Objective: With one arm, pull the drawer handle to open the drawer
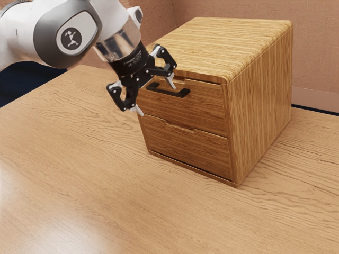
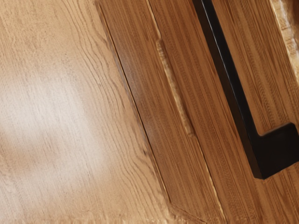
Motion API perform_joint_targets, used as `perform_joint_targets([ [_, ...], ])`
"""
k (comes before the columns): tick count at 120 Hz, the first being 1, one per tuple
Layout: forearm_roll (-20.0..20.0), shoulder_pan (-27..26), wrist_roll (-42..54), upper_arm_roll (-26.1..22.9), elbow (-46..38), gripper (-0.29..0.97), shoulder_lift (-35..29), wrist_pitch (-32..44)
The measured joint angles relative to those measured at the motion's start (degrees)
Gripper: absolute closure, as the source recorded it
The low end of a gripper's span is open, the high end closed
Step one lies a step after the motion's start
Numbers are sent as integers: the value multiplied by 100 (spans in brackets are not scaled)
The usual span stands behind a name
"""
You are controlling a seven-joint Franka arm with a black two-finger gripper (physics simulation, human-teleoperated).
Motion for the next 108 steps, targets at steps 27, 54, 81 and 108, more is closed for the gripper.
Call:
perform_joint_targets([
  [27,155,199,-785,27,-452,0,-305,593],
  [54,187,152,-1323,10,-780,0,-478,836],
  [81,195,223,-1701,29,-1002,0,-556,1026],
  [108,194,242,-1966,130,-1039,0,-456,1180],
])
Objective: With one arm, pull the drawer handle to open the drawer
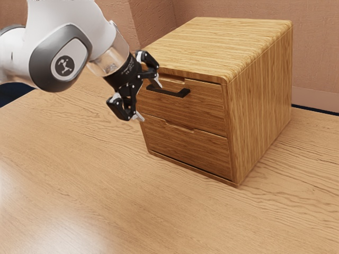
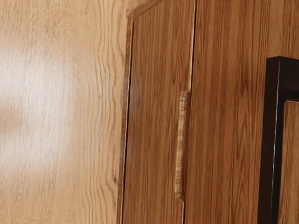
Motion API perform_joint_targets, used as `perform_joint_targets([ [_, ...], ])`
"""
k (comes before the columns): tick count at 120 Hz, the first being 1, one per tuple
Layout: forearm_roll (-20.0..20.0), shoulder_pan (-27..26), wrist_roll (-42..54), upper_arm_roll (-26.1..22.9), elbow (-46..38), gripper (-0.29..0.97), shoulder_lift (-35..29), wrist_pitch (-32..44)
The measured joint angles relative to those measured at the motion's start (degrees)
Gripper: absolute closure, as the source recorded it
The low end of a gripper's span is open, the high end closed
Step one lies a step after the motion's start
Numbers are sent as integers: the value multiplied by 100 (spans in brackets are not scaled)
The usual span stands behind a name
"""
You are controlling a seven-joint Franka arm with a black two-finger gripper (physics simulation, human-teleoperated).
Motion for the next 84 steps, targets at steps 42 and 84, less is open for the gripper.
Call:
perform_joint_targets([
  [42,-6,3,-250,-2,59,0,196,283],
  [84,-2,45,-389,35,51,0,251,411],
])
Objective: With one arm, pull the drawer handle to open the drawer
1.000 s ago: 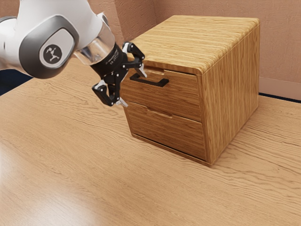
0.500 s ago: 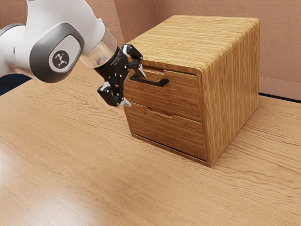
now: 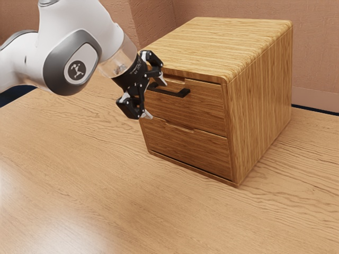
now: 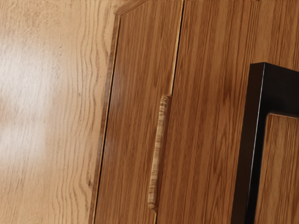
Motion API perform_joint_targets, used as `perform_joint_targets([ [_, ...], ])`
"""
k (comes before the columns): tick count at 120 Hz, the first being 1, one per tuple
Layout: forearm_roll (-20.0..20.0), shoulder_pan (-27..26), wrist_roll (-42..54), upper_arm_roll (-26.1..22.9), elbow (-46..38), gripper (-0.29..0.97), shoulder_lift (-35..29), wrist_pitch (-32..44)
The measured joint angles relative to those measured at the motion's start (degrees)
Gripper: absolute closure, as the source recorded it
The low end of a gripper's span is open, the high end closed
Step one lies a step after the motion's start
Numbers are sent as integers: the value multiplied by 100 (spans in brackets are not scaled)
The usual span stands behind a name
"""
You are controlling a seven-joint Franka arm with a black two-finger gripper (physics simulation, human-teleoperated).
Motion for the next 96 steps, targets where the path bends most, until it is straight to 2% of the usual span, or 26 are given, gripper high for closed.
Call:
perform_joint_targets([
  [96,-3,62,-118,99,115,0,248,28],
])
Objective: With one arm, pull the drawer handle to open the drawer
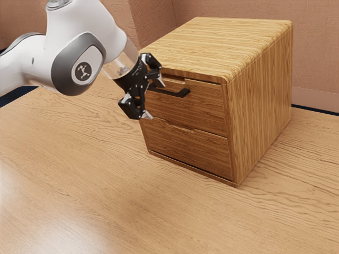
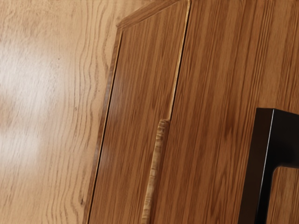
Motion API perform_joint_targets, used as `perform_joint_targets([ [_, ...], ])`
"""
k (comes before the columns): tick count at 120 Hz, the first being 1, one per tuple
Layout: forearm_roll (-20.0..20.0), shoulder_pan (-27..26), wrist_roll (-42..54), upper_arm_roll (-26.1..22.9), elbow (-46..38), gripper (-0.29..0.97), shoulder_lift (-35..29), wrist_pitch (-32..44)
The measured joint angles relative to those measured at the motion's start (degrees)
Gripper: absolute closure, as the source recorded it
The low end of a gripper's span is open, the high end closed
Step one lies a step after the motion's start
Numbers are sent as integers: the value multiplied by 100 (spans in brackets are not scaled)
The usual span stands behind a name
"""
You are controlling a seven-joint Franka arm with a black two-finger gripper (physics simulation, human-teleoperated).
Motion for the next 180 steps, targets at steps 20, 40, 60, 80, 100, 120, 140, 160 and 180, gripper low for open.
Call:
perform_joint_targets([
  [20,-9,38,-14,-28,1,0,67,19],
  [40,-15,23,-26,-9,0,0,79,55],
  [60,-27,9,-36,-3,0,0,79,73],
  [80,-49,-8,-46,-5,-33,0,68,82],
  [100,-60,-59,-57,49,-75,0,62,88],
  [120,-61,-42,-94,30,-172,0,27,82],
  [140,-17,-49,-168,11,-385,0,-133,48],
  [160,75,-131,-239,7,-853,0,-572,67],
  [180,155,-128,-295,13,-1351,0,-1005,152],
])
